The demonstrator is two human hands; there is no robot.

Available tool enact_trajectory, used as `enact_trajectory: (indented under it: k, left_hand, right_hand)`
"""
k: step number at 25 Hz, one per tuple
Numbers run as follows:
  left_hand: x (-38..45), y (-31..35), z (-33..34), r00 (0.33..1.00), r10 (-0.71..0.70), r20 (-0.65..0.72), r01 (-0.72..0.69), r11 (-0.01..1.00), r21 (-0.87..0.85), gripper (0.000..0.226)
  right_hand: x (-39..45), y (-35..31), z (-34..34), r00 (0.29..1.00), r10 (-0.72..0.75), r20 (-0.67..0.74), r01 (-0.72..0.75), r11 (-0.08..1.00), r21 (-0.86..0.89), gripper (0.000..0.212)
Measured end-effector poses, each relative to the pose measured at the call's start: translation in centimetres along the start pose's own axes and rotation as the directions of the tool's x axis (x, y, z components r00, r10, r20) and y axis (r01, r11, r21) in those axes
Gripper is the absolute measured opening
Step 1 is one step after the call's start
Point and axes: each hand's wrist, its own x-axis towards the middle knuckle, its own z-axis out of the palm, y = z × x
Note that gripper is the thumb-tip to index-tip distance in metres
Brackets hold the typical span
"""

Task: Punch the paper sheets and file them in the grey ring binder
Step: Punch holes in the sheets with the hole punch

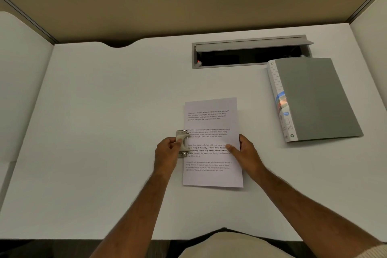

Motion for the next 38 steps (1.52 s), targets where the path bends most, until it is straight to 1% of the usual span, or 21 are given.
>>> enact_trajectory:
  k: [3,7,13,17,22,28,35,38]
  left_hand:
    - [0.0,0.1,0.1,1.0,0.02,0.004,-0.02,0.999,0.025,0.015]
    - [0.4,0.6,0.2,1.0,0.031,-0.007,-0.03,0.999,0.044,0.015]
    - [2.2,2.1,0.1,0.999,0.021,-0.035,-0.022,0.999,-0.033,0.016]
    - [4.3,3.6,0.0,0.998,0.046,-0.047,-0.048,0.997,-0.055,0.015]
    - [7.9,6.1,-0.3,0.994,0.066,-0.084,-0.072,0.996,-0.061,0.015]
    - [13.2,10.1,-0.2,0.987,0.138,-0.086,-0.142,0.989,-0.039,0.013]
    - [19.5,15.4,1.1,0.979,0.169,-0.111,-0.176,0.983,-0.049,0.01]
    - [22.0,17.4,1.7,0.975,0.186,-0.123,-0.192,0.981,-0.039,0.013]
  right_hand:
    - [-0.1,0.1,-0.4,1.0,0.009,-0.005,-0.009,1.0,0.009,0.036]
    - [0.2,-0.4,-1.3,1.0,0.01,-0.02,-0.01,1.0,-0.009,0.035]
    - [1.3,-1.4,-2.3,0.998,-0.001,-0.066,0.0,1.0,-0.022,0.033]
    - [1.9,-2.0,-2.2,0.999,-0.004,-0.052,0.003,1.0,-0.031,0.031]
    - [2.9,-2.2,-1.7,0.999,-0.004,-0.037,0.003,1.0,-0.025,0.032]
    - [3.8,-2.1,-1.6,1.0,0.012,-0.024,-0.012,0.999,-0.034,0.033]
    - [3.8,-1.9,-1.4,0.999,0.02,-0.035,-0.023,0.997,-0.077,0.026]
    - [3.7,-2.0,-1.4,0.999,0.029,-0.043,-0.032,0.996,-0.078,0.024]
